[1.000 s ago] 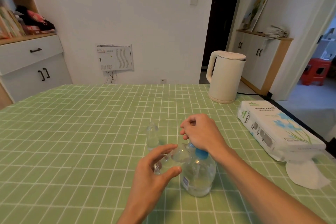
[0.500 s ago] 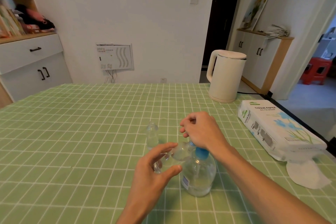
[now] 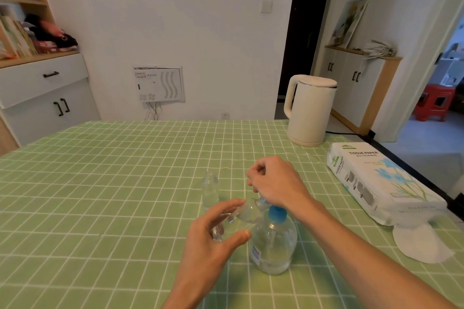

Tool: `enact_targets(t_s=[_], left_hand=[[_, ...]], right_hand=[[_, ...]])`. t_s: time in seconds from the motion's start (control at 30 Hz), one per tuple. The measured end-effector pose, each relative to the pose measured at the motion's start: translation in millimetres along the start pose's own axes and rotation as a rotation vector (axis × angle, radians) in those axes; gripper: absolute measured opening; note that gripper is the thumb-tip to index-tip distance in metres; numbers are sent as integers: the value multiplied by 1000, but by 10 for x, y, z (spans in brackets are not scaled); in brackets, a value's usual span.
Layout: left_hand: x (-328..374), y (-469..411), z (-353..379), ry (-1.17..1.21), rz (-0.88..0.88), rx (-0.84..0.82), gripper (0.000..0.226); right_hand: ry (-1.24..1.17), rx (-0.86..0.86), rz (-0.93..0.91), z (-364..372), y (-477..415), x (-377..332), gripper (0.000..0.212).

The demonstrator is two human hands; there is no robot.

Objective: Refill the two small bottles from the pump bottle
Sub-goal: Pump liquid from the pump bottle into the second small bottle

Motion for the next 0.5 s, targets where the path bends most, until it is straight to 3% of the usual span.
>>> enact_targets(t_s=[0.5], left_hand=[[-36, 2, 2, -28, -16, 7, 63]], right_hand=[[-112, -17, 23, 55, -21, 87, 26]])
Point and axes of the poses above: each hand's wrist, its own y-axis away from the middle knuckle, its own z-axis out of the palm, x = y × z, the point moved 3 cm from there along -y, towards the middle knuckle, and after that the axes turned 13 degrees about -x, right-handed, at the moved point
